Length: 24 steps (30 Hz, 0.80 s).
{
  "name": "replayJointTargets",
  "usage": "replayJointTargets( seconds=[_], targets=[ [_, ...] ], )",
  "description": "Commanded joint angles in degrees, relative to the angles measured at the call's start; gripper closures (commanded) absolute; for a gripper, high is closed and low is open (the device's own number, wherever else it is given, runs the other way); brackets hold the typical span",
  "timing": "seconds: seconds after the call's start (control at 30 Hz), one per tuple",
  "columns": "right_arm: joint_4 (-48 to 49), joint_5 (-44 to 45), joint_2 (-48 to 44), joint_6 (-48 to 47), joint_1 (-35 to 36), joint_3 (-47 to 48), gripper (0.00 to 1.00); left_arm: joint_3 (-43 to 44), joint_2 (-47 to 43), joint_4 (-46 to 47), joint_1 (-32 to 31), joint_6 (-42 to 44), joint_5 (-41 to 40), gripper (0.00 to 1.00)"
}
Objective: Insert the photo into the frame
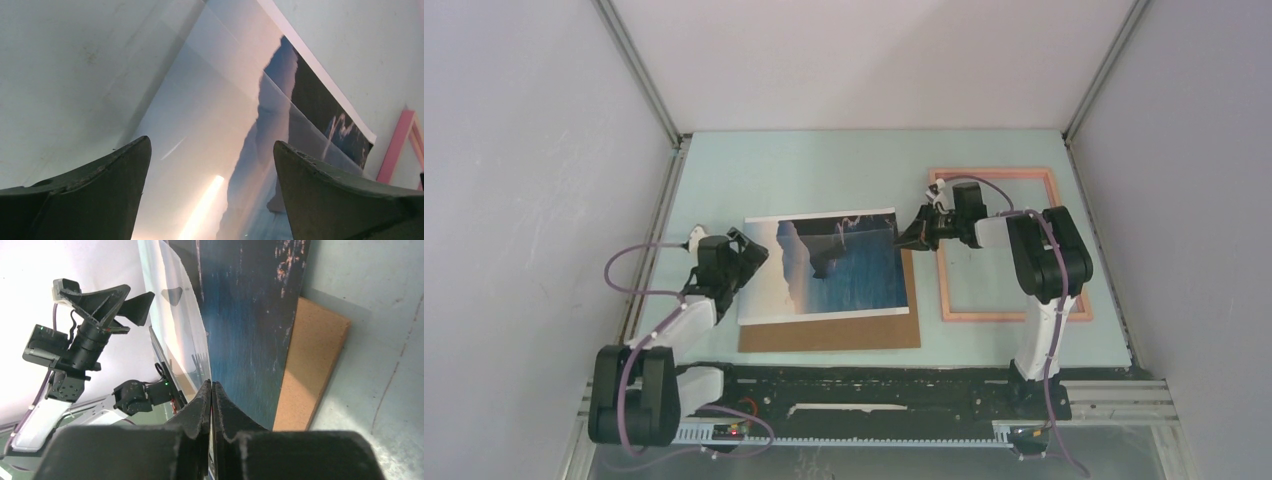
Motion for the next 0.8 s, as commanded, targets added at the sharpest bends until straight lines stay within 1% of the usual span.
replayJointTargets(
  seconds=[0.0, 0.07, 0.13, 0.23, 0.33, 0.4, 0.5, 0.57, 0.63, 0.7, 0.73, 0.77],
  targets=[
    [3.95, -2.56, -0.96, 1.07, 0.49, 1.60, 0.96, 0.17, -6.02, -3.10, -2.85, 5.90, 2.19, 0.00],
    [3.87, -2.70, -0.88, 1.69, 0.14, 1.56, 1.00, 3.01, -6.52, -6.61, -7.10, 9.21, 0.95, 0.00],
    [5.29, -3.25, -0.92, 3.35, -0.41, 1.12, 1.00, 5.83, -4.77, -9.48, -9.75, 10.56, 2.04, 0.00],
    [10.49, -4.60, -1.27, 7.13, -1.07, -0.61, 1.00, 6.17, -4.27, -7.69, -11.21, 8.66, 4.82, 0.00],
    [10.33, -4.20, -2.00, 7.49, -1.85, -1.30, 1.00, 6.19, -6.12, -7.07, -13.28, 7.93, 5.46, 0.00],
    [12.78, -4.13, -2.91, 8.97, -2.65, -2.47, 1.00, 6.46, -7.18, -7.43, -13.66, 7.93, 3.60, 0.00],
    [12.36, -3.28, -4.45, 8.60, -3.80, -3.36, 1.00, 7.55, -9.54, -10.58, -13.48, 8.54, -1.53, 0.00],
    [10.46, -2.51, -4.86, 7.31, -4.34, -3.33, 1.00, 9.04, -10.44, -14.29, -11.57, 8.77, -6.18, 0.00],
    [9.29, -2.20, -4.96, 6.28, -4.63, -3.32, 1.00, 9.72, -10.16, -17.28, -6.68, 7.79, -7.23, 0.00],
    [5.31, -0.75, -5.57, 3.18, -4.40, -2.89, 0.99, 9.59, -9.01, -20.10, -1.26, 3.68, -9.46, 0.00],
    [1.43, 0.35, -6.06, 0.49, -3.78, -2.07, 0.91, 9.26, -8.12, -21.21, 0.99, 0.59, -9.97, 0.00],
    [-2.34, 1.88, -6.68, -2.00, -3.15, -1.25, 0.80, 8.51, -7.21, -20.98, 3.89, -1.11, -8.85, 0.00]
  ],
)
